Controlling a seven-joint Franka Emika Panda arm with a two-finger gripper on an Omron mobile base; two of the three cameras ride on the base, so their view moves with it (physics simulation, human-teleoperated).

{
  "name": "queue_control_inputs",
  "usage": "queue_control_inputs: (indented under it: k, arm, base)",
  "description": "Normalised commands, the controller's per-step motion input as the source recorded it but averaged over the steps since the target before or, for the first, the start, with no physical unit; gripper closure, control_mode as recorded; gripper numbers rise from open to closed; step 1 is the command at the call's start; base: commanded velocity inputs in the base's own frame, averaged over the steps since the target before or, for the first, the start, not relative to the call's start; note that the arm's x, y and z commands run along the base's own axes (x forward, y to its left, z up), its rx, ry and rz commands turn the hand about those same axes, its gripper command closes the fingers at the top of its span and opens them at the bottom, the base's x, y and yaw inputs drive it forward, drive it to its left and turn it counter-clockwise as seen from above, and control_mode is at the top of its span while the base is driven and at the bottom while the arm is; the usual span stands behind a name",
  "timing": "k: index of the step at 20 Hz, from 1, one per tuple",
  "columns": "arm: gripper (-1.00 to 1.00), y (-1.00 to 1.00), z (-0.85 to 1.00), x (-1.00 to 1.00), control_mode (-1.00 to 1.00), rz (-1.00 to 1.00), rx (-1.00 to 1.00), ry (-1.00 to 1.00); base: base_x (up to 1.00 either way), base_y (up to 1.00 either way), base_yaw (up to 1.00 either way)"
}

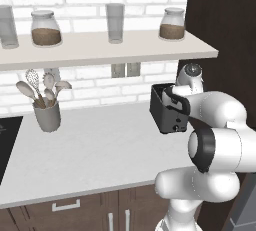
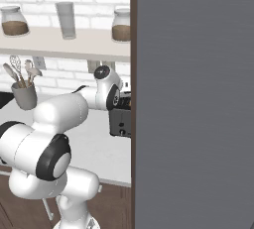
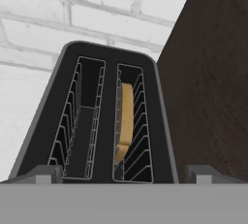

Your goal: Start the toaster. Once the lever pops up, take the bread to the plate on the dining counter.

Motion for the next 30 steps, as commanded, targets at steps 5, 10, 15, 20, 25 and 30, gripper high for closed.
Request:
queue_control_inputs:
  k: [5, 10, 15, 20, 25, 30]
  arm:
    - [-1.0, 0.0, 0.0, 0.0, -1.0, 0.0, 0.0, 0.0]
    - [-1.0, 0.0, 0.0, 0.0, -1.0, 0.0, 0.0, 0.0]
    - [-1.0, 0.0, 0.0, 0.0, -1.0, 0.0, 0.0, 0.0]
    - [-1.0, 0.0, 0.0, 0.0, -1.0, 0.0, 0.0, 0.0]
    - [-1.0, 0.0, 0.0, 0.0, -1.0, 0.0, 0.0, 0.0]
    - [-1.0, 0.0, 0.0, 0.0, -1.0, 0.0, 0.0, 0.0]
  base:
    - [0.0, 0.0, 0.0]
    - [0.0, 0.0, 0.0]
    - [0.0, 0.0, 0.0]
    - [0.0, 0.0, 0.0]
    - [0.0, 0.0, 0.0]
    - [0.0, 0.0, 0.0]
